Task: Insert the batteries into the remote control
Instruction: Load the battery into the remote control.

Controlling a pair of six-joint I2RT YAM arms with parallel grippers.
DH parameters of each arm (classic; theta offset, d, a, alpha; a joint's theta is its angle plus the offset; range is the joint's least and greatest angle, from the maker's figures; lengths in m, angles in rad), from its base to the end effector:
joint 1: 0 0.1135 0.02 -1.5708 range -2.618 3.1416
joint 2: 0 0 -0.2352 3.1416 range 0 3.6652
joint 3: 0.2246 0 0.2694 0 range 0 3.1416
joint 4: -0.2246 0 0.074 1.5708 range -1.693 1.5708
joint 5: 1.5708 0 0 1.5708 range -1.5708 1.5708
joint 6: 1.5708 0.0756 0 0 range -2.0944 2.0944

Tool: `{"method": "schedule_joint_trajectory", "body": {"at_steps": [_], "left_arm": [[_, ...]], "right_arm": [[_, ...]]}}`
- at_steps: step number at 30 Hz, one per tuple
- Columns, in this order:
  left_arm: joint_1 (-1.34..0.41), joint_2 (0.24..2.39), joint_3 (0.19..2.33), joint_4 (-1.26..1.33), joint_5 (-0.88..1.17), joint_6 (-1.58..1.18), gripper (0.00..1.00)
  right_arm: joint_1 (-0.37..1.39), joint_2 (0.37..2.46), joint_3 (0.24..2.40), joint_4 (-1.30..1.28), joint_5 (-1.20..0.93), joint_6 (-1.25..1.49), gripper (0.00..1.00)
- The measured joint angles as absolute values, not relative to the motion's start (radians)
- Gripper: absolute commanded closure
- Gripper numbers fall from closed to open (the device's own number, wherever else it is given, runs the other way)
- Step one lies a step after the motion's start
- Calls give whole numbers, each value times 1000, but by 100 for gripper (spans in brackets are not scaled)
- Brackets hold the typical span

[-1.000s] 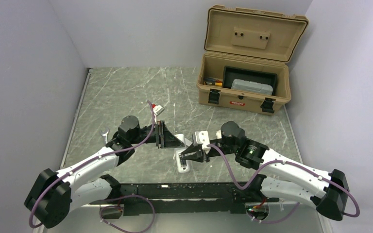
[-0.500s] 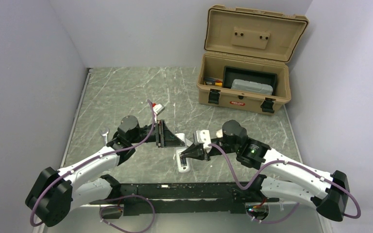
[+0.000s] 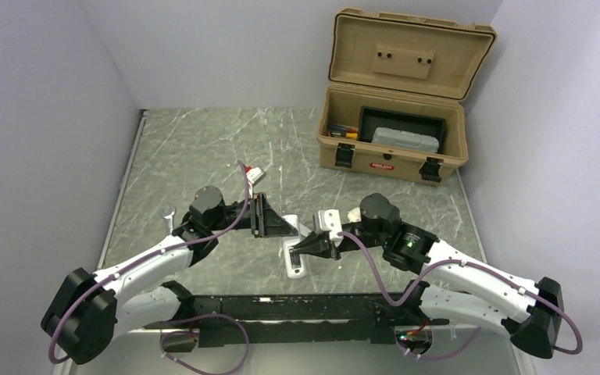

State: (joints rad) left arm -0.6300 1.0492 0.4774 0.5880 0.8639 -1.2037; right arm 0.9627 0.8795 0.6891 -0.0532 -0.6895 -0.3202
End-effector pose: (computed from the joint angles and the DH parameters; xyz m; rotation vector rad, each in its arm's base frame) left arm 0.1917 -0.2109 0.2278 0.3028 1.9858 -1.9774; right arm 0.1135 0.2472 0.2720 -1.4985 1.1526 1.0695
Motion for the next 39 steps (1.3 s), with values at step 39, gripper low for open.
{"method": "schedule_joint_trajectory", "body": {"at_steps": [39], "left_arm": [[-592,1057,477,598,898,-1225,100]], "right_arm": [[1010,882,689,-56,-595,-297,90]]}}
